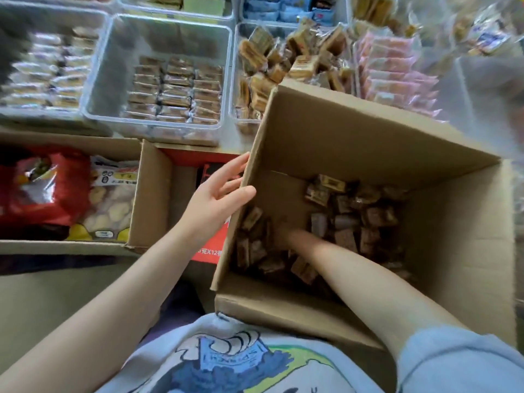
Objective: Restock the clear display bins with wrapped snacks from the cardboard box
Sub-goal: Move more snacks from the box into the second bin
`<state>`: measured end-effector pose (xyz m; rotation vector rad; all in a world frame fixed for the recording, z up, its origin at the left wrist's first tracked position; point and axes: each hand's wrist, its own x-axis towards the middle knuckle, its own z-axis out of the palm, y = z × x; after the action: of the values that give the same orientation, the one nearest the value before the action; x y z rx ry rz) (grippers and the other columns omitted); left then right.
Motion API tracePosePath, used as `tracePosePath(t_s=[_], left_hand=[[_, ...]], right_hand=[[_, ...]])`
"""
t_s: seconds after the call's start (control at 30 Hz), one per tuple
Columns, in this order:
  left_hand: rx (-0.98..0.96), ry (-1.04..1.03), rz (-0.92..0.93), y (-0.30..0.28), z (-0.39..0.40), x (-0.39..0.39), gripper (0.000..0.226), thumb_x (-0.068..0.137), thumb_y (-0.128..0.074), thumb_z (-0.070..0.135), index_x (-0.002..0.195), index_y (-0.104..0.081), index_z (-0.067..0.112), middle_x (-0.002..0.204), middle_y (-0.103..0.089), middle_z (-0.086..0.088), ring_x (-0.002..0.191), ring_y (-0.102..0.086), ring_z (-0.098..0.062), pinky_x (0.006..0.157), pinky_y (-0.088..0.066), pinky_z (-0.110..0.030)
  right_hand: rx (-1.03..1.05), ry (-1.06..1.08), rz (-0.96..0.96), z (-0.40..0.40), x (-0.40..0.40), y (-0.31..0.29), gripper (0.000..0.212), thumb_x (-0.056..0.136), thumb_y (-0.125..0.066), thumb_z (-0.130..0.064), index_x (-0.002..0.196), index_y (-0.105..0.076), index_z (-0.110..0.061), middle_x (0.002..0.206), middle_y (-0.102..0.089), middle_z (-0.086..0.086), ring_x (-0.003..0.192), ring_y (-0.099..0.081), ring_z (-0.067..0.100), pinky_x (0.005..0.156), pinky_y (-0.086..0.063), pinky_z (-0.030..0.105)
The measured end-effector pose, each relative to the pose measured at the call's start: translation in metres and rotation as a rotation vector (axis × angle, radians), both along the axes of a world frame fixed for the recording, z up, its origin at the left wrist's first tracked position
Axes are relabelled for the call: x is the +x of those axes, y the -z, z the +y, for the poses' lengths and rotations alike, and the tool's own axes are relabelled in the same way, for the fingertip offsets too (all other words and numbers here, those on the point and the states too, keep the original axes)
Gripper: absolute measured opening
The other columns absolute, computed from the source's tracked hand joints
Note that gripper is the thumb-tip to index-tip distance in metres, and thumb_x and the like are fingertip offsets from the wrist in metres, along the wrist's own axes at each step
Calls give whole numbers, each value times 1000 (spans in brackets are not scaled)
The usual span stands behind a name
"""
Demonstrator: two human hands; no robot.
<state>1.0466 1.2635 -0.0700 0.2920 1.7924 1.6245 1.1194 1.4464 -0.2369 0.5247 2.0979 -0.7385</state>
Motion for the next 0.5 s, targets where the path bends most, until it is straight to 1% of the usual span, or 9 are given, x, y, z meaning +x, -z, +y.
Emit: tracePosePath(t_s=[0.1, 0.17, 0.2, 0.23, 0.27, 0.33, 0.4, 0.47, 0.5], left_hand=[[-2, -7, -16, -1, 1, 3, 69, 80, -69, 43, 146, -50, 38, 141, -60, 7, 130, -57, -15, 110, -45, -50], [11, 8, -19, -2, 0, 2, 64, 84, -68, 40, 145, -50, 40, 141, -60, 6, 130, -57, -16, 110, -45, -52], [20, 17, -20, -3, 0, 2, 62, 85, -68, 39, 145, -50, 41, 141, -60, 6, 130, -57, -16, 110, -45, -52], [27, 24, -20, -5, -1, 2, 62, 85, -67, 38, 145, -50, 42, 141, -60, 6, 130, -58, -17, 109, -45, -52], [32, 29, -19, -5, -2, 2, 62, 85, -68, 39, 144, -50, 43, 141, -60, 5, 129, -58, -16, 109, -46, -52], [26, 36, -22, -6, -2, 4, 63, 81, -69, 45, 142, -51, 47, 140, -60, 5, 127, -59, -16, 106, -49, -51], [-44, 28, 68, -10, -2, 3, 62, 80, -69, 48, 139, -52, 49, 140, -58, 10, 128, -56, -12, 106, -49, -47], [-109, 17, 289, -20, -4, 3, 60, 80, -67, 43, 138, -52, 48, 138, -54, 19, 130, -50, -5, 107, -48, -39], [-85, 24, 399, -28, -4, 3, 59, 80, -67, 41, 136, -51, 47, 137, -52, 22, 131, -49, -6, 106, -47, -36]], right_hand=[[-48, 35, -33, -4, 1, 11, 55, 91, -68, -24, 140, -51, -8, 139, -55, 16, 126, -53, 36, 100, -43, 40], [-116, 72, -104, 11, -6, 8, 61, 89, -72, -28, 142, -49, -11, 136, -56, 10, 117, -57, 27, 96, -47, 34], [-172, 115, -125, 21, -9, -2, 56, 90, -73, -27, 140, -52, -11, 132, -59, 7, 111, -58, 23, 93, -49, 31], [-265, 202, -141, 31, -12, -14, 50, 91, -72, -24, 137, -56, -12, 128, -61, 4, 109, -59, 21, 93, -51, 31], [-389, 319, -137, 41, -15, -31, 46, 92, -71, -20, 136, -56, -15, 128, -63, 6, 109, -62, 23, 95, -53, 35], [-724, 504, -67, 58, -18, -77, 49, 93, -68, -12, 137, -50, -25, 122, -67, 13, 107, -66, 31, 92, -56, 43], [-1050, 526, 26, 68, -23, -125, 57, 95, -60, -7, 145, -38, -23, 122, -64, 22, 105, -66, 37, 88, -57, 43], [-1278, 452, 144, 65, -26, -175, 64, 95, -50, -2, 152, -30, -22, 128, -53, 30, 105, -64, 39, 87, -57, 43], [-1370, 419, 179, 61, -29, -195, 67, 95, -49, 0, 154, -28, -23, 130, -49, 31, 106, -62, 40, 88, -57, 44]])
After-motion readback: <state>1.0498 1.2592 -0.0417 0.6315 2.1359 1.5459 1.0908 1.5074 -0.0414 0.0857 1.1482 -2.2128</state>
